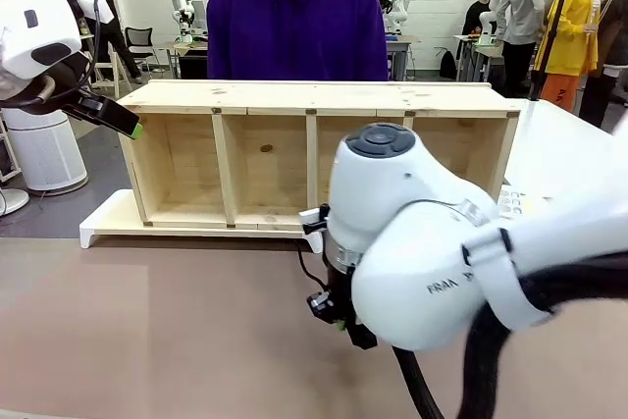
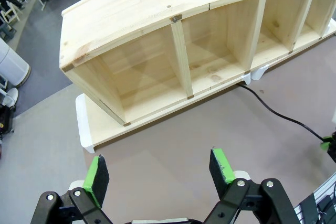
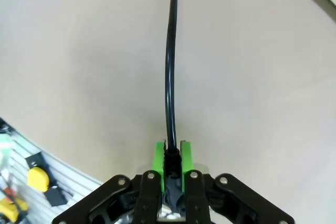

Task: Perform cable management.
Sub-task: Pull the grasped Power Cable to the location of the Power Strip.

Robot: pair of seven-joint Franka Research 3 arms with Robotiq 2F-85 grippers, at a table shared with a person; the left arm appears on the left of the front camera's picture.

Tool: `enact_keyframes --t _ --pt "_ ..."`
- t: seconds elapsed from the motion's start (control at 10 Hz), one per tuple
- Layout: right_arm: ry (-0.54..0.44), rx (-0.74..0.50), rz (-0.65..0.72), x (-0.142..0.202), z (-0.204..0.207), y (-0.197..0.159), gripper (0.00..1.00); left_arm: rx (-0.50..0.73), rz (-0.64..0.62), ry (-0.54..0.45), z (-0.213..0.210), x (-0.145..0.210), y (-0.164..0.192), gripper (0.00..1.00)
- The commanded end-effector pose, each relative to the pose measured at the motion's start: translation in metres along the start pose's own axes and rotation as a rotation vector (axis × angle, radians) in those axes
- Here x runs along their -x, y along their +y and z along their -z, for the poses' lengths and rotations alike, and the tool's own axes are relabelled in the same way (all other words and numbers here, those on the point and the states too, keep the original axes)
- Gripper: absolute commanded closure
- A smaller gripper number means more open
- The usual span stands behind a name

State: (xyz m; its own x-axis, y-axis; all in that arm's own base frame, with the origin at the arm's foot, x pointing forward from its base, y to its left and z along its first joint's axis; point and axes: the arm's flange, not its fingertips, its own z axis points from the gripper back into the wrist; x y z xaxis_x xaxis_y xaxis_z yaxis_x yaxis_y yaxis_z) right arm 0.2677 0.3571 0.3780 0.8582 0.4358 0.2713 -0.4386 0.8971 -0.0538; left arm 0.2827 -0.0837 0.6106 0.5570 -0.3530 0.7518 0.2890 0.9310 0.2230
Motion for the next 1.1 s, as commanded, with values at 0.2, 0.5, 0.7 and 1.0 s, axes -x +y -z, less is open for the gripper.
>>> enact_keyframes --t 0.2,0.5,0.7,1.0 --pt "-0.091 0.037 0.224 0.083 -0.029 -0.01 0.85 -0.005 0.013 -0.013 0.002 -0.002 0.001 0.0" --pt "-0.131 0.016 0.259 0.102 -0.024 -0.012 0.85 -0.005 0.013 -0.013 0.002 -0.002 0.001 0.0" --pt "-0.099 0.028 0.225 0.056 -0.045 0.011 0.85 -0.005 0.013 -0.013 0.002 -0.002 0.001 0.0" --pt "-0.099 0.028 0.225 0.056 -0.045 0.011 0.85 -0.005 0.013 -0.013 0.002 -0.002 0.001 0.0"
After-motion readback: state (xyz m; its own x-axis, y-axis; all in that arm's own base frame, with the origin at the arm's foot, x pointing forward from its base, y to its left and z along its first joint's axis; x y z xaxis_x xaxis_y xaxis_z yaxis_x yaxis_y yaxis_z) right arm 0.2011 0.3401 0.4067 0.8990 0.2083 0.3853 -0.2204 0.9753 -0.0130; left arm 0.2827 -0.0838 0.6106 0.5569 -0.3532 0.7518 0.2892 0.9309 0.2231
